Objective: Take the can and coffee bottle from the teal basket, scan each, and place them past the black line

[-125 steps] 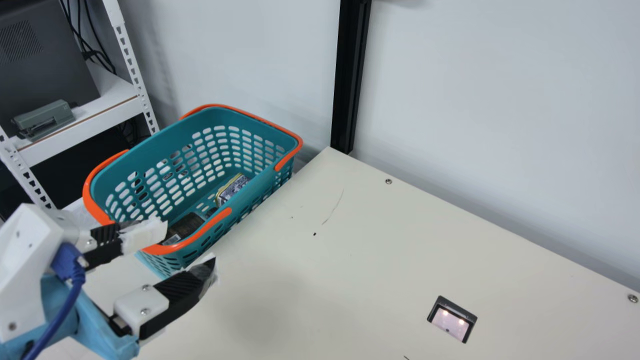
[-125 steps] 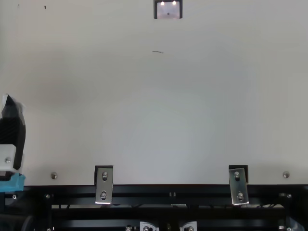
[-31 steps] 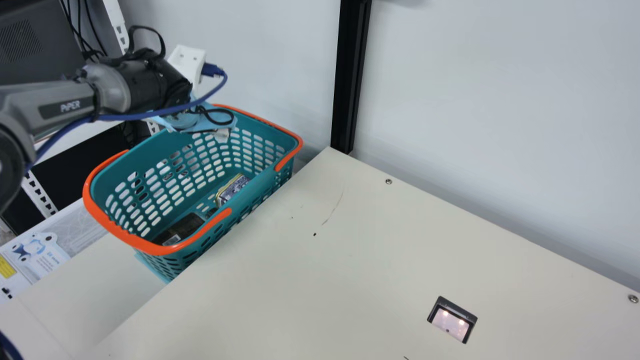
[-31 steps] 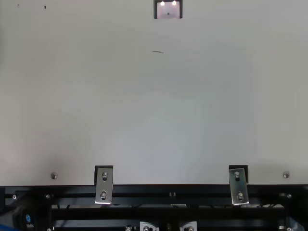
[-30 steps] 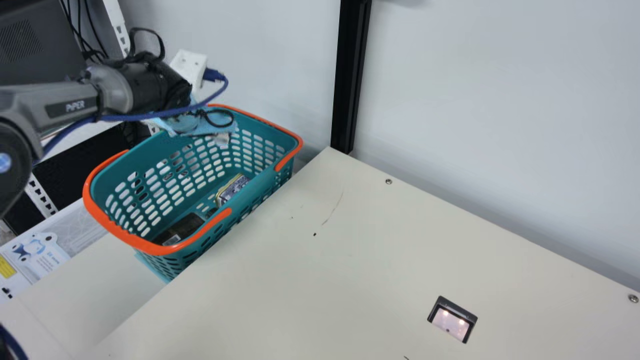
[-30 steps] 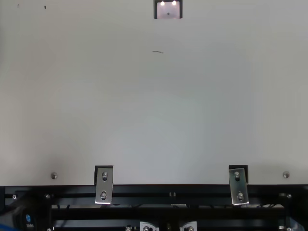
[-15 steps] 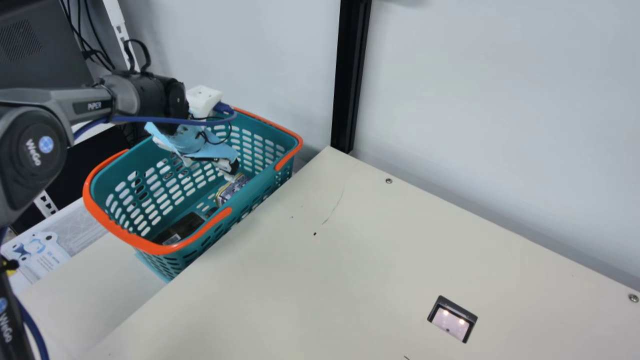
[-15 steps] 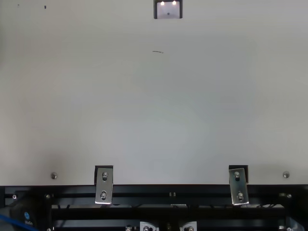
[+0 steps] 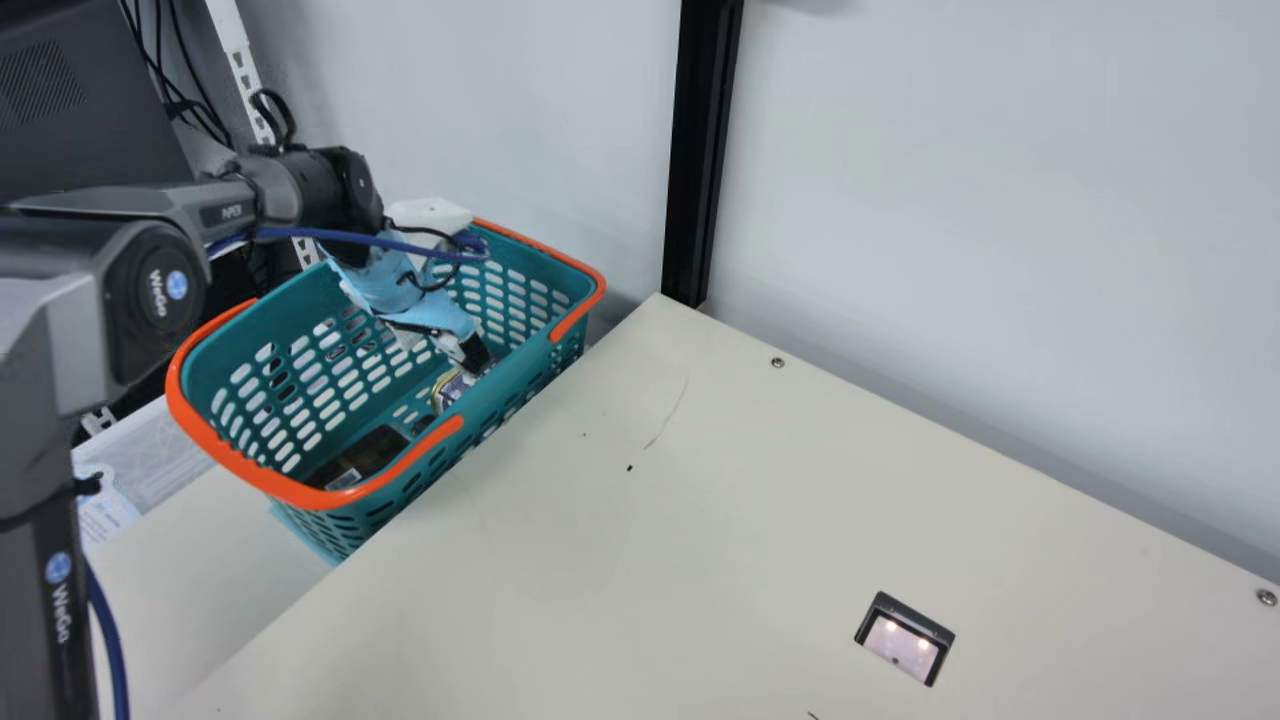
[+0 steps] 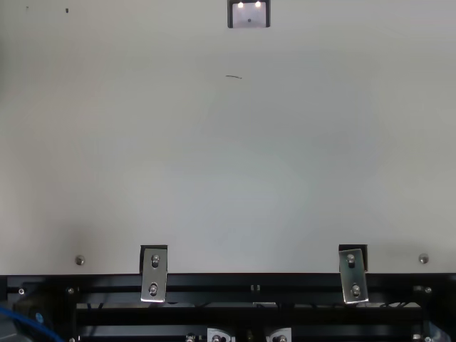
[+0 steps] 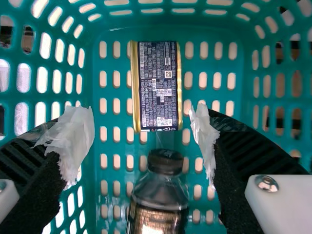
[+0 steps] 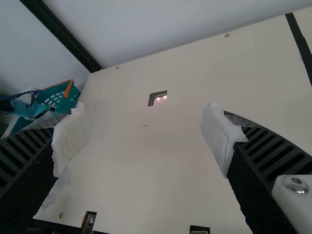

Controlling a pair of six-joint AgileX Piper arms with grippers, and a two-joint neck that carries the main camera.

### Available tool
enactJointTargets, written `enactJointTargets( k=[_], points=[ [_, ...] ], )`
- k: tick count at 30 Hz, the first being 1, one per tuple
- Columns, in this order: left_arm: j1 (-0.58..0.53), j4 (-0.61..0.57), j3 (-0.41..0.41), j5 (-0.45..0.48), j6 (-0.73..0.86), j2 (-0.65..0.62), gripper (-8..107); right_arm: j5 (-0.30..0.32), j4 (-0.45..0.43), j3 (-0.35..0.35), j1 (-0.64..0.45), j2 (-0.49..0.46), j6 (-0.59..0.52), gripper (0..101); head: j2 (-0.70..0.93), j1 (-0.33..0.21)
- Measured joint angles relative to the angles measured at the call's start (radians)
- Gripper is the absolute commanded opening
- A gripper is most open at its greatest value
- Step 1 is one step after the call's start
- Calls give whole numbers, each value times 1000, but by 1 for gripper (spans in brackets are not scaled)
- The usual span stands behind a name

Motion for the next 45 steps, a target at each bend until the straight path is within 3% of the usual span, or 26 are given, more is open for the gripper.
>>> enactJointTargets(
  k=[13,26,27,28,33,36,45],
  points=[
    [-42,32,-113,5,-69,156,90,0,0,0,0,0,0,101,0,0],
    [-75,82,-268,85,-181,281,90,0,0,0,0,0,0,101,0,0],
    [-76,87,-284,92,-190,292,54,0,0,0,0,0,0,101,0,0],
    [-76,90,-299,100,-200,303,10,0,0,0,0,0,0,101,0,5],
    [-78,98,-364,130,-236,335,10,0,0,0,0,0,0,101,0,5],
    [-74,83,-362,120,-241,315,10,0,0,0,0,0,0,101,0,5],
    [-41,20,-169,-15,-211,107,10,0,0,0,0,0,0,101,0,5]
  ],
)
